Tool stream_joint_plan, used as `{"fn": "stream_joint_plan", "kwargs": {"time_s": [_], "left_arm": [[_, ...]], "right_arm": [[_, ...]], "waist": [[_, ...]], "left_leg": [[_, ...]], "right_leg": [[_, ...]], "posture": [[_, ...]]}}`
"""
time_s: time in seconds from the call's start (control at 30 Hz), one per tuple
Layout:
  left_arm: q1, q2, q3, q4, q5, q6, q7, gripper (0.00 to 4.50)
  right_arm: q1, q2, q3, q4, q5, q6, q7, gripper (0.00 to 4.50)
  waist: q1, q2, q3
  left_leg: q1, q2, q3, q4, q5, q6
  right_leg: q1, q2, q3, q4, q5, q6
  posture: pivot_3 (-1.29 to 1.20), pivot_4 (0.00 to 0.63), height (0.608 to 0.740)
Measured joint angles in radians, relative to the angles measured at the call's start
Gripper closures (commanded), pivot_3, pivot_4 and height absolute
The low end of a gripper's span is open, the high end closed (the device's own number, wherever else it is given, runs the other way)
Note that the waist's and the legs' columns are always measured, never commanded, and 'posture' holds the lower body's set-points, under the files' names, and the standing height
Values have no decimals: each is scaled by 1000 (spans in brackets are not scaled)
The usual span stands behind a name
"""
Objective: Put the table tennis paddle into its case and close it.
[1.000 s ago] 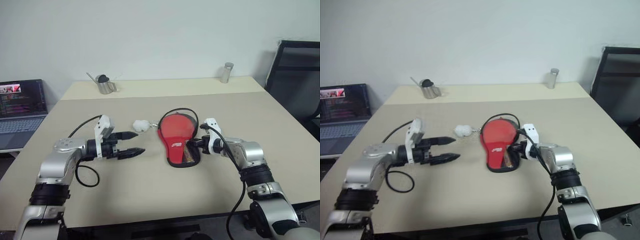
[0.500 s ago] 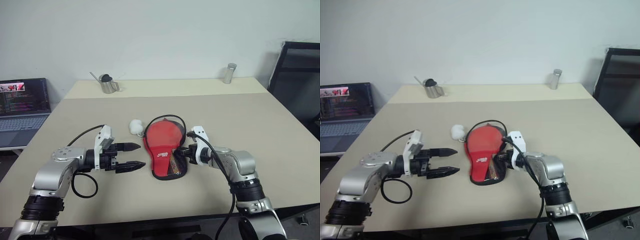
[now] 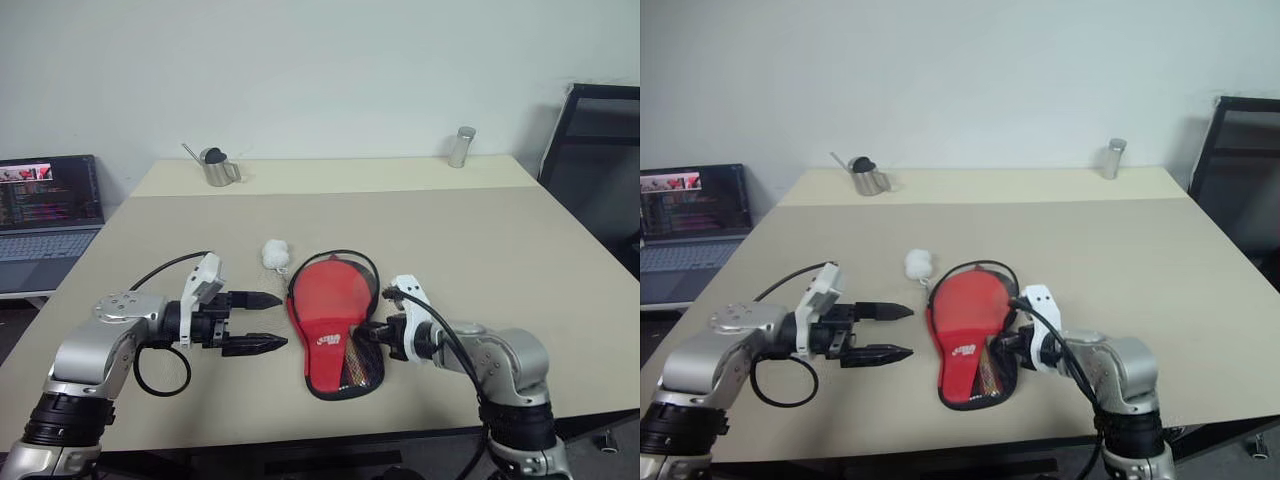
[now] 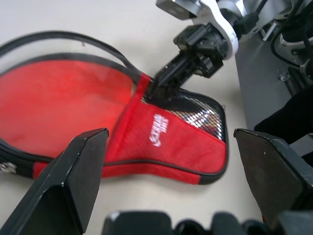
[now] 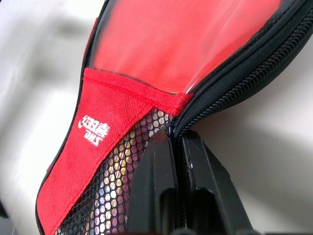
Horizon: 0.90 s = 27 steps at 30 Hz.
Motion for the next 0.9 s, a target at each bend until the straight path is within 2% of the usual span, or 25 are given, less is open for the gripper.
{"fn": "stream_joint_plan", "kwargs": {"time_s": [0.3,0.5,0.9], "left_arm": [[24,13,0,-26,-11,17,-3,0],[23,13,0,-26,-11,17,-8,0],[17,13,-23,-24,-10,14,-20,0]], "right_arm": [[87,85,-51,-144,14,118,-57,4491],[120,126,-69,-175,18,127,-93,4491],[180,86,-80,-224,83,128,-110,4491]], "waist": [[3,0,0],[4,0,0],[7,0,0]], "left_leg": [[0,0,0,0,0,0],[0,0,-1,-1,0,0],[-2,0,-1,-4,0,-1]], "right_leg": [[0,0,0,-2,0,0],[0,0,-1,-2,-1,0],[2,0,-2,-11,0,0]], "posture": [[0,150,740],[0,150,740],[0,150,740]]}}
